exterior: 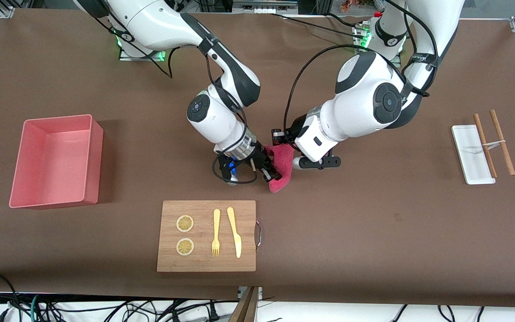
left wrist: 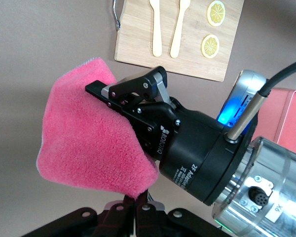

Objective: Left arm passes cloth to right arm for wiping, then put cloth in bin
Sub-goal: 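Grasp the cloth with the right gripper while the left gripper releases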

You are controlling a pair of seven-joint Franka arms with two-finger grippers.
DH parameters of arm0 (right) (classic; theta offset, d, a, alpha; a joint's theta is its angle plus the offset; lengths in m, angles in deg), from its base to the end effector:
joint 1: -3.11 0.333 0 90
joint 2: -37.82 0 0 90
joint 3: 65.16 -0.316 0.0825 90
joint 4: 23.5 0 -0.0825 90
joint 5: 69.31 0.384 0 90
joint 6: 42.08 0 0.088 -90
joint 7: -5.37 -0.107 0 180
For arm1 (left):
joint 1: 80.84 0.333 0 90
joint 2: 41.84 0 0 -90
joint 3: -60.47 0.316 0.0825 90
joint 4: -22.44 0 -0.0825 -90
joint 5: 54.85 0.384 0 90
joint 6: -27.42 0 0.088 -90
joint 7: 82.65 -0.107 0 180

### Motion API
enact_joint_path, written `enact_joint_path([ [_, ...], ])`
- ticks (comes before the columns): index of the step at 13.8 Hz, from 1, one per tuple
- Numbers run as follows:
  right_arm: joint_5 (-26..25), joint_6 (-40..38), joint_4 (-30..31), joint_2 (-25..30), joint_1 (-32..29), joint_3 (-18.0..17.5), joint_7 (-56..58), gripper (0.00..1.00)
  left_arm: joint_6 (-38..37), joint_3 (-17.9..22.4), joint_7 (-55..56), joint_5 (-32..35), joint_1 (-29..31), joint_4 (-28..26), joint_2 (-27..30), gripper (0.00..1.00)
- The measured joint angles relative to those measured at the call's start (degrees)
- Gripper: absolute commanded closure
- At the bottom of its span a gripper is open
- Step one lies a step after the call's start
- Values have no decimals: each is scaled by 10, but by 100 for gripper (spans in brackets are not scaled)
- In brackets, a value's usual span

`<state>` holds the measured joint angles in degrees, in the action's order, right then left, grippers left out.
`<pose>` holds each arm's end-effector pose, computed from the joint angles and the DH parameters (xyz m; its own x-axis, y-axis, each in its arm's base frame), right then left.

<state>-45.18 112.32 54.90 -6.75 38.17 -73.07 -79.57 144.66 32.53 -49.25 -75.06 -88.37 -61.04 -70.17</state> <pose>0.5967 0.4978 0.3151 0.4796 -0.7852 -0.3917 -0.8419 -0.2858 -0.4578 0.5969 -0.3732 0.4475 0.9683 0.1105 -0.2239 0.2088 -0.8498 0.4839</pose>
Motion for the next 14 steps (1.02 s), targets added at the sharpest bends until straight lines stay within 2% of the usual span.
enact_joint_path([
  [1,0,0,-4,0,0,0,0,100,1,0,0,0,0,0,0,100],
  [2,0,0,-7,0,0,0,0,100,1,0,0,0,0,0,0,85],
  [3,0,0,-10,0,-1,1,0,100,2,0,1,0,0,0,0,1],
  [9,0,0,-16,0,-4,2,0,100,-6,5,0,6,6,4,1,0],
  [14,0,0,-19,0,-3,2,0,100,-52,6,0,70,19,15,12,0],
])
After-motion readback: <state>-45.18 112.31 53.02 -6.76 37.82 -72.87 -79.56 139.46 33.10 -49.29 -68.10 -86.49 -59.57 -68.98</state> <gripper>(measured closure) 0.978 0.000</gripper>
